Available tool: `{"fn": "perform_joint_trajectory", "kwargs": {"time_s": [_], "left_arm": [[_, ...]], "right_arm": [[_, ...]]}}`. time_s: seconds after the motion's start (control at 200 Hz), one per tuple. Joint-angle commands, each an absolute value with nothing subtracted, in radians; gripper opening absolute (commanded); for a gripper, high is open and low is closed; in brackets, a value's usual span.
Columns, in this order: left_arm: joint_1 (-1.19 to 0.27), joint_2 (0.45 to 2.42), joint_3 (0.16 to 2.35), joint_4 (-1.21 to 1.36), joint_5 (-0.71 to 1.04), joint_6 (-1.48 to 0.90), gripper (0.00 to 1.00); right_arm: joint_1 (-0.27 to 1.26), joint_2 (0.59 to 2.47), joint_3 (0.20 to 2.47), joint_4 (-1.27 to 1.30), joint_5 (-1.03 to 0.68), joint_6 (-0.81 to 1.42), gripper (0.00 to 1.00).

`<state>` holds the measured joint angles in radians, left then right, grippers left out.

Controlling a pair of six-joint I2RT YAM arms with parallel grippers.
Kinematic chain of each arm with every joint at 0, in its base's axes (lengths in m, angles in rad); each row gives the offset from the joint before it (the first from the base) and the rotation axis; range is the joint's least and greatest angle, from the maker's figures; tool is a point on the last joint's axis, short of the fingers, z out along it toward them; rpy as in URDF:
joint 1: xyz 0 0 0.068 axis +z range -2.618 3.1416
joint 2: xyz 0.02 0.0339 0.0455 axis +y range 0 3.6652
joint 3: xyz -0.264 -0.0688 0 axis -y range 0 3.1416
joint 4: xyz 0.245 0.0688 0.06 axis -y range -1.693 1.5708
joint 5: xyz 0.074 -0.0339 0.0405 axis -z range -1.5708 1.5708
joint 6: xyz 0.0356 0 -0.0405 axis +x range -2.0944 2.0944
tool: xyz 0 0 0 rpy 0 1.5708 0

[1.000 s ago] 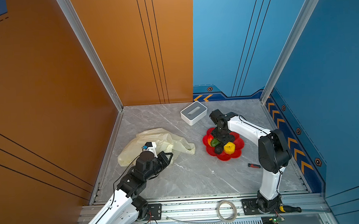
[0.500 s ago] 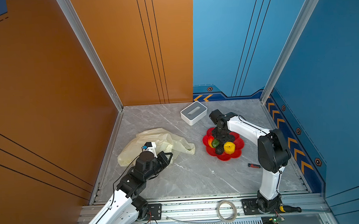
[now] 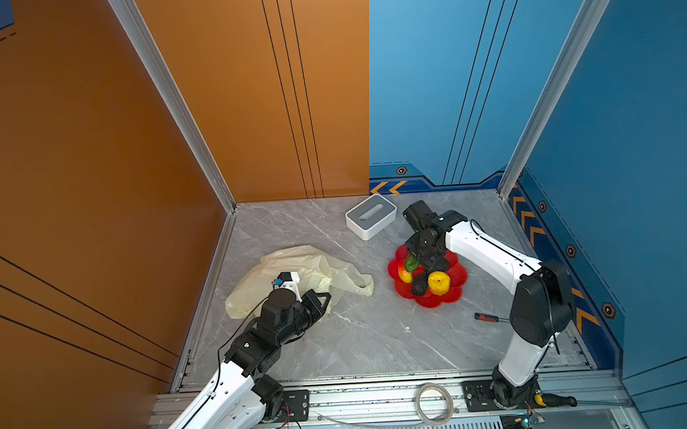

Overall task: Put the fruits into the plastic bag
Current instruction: 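Close the right gripper on the papaya and lift it, then carry the papaya toward the bag mouth held by the left gripper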

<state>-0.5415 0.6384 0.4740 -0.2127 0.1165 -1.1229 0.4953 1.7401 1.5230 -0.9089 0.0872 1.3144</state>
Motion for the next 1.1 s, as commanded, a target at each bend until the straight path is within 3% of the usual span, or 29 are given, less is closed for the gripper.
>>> {"fn": "perform_joint_trajectory", "kwargs": {"time_s": [0.0,0.185,0.446,0.621,0.746,1.096], "left_arm": [[-0.529,0.642,0.502,-0.201,0.115,-1.112,0.00],[-0.530,0.652,0.508,-0.198,0.123,-1.108,0.00],[-0.530,0.652,0.535,-0.229,0.128,-1.088,0.00],[-0.527,0.649,0.551,-0.260,0.133,-1.069,0.00],[-0.523,0.652,0.561,-0.268,0.145,-1.058,0.00],[-0.499,0.665,0.605,-0.315,0.189,-1.007,0.00]], "right_arm": [[0.506,1.663,1.564,-0.901,0.169,1.206,0.30],[0.526,1.532,1.534,-0.773,0.182,1.017,0.28],[0.552,1.354,1.394,-0.429,-0.063,0.725,0.27],[0.628,1.338,1.403,-0.422,-0.194,0.456,0.26],[0.692,1.313,1.369,-0.440,-0.187,0.280,0.27],[0.774,1.371,1.314,-0.475,-0.329,0.172,0.27]]}}
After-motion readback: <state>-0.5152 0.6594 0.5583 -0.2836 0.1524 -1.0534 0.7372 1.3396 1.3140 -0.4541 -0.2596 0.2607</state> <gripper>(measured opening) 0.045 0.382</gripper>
